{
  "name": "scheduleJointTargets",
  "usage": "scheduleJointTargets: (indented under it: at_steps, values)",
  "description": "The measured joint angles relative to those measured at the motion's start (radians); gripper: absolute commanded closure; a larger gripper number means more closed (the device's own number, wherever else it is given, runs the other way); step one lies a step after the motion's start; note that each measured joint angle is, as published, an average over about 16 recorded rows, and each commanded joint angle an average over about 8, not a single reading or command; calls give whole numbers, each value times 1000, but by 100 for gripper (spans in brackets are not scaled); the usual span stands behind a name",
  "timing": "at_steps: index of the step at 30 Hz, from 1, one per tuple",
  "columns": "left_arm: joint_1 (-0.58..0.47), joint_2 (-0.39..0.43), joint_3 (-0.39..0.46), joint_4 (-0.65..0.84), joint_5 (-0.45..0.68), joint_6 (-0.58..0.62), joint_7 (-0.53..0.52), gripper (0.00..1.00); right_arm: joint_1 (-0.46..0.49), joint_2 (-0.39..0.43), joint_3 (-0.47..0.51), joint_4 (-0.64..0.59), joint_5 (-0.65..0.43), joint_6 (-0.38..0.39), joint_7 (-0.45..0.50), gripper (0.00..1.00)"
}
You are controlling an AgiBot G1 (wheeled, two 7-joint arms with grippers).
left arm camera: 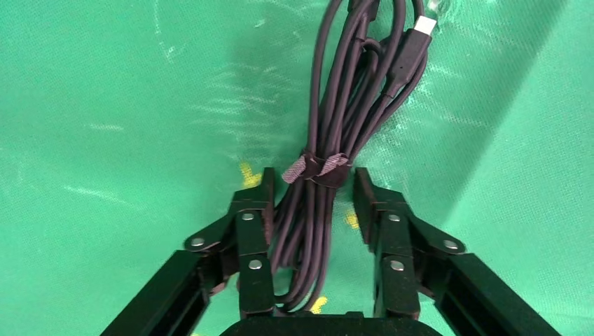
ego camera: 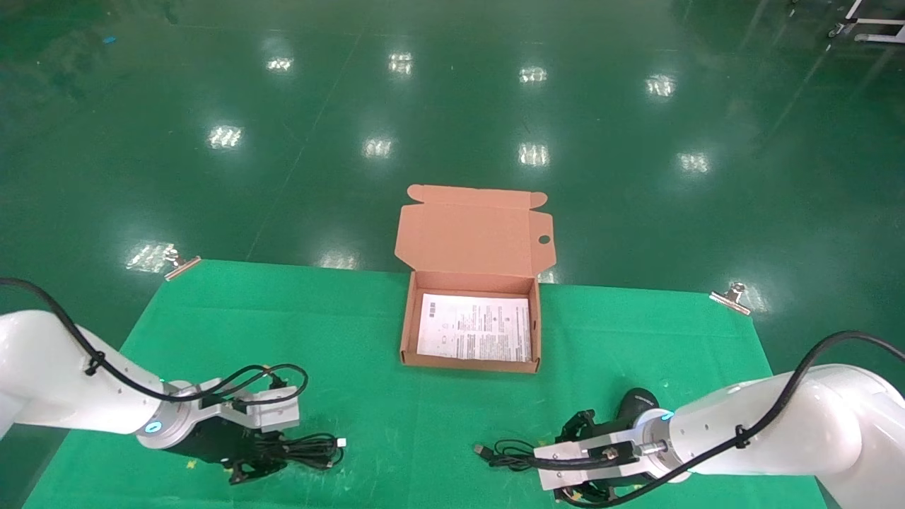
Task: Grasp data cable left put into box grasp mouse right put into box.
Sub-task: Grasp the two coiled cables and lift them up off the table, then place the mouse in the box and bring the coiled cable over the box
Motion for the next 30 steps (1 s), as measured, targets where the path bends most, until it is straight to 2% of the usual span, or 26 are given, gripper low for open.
scheduleJointTargets:
  at_steps: [23,30]
  values:
    - [0,-1,1,-4,0,2,0,100,3,3,2,4,2,-4,1,100]
    - [-10,-22,-6,-35,-3,-2,2,100,21,42,22,49,19,-25,33,100]
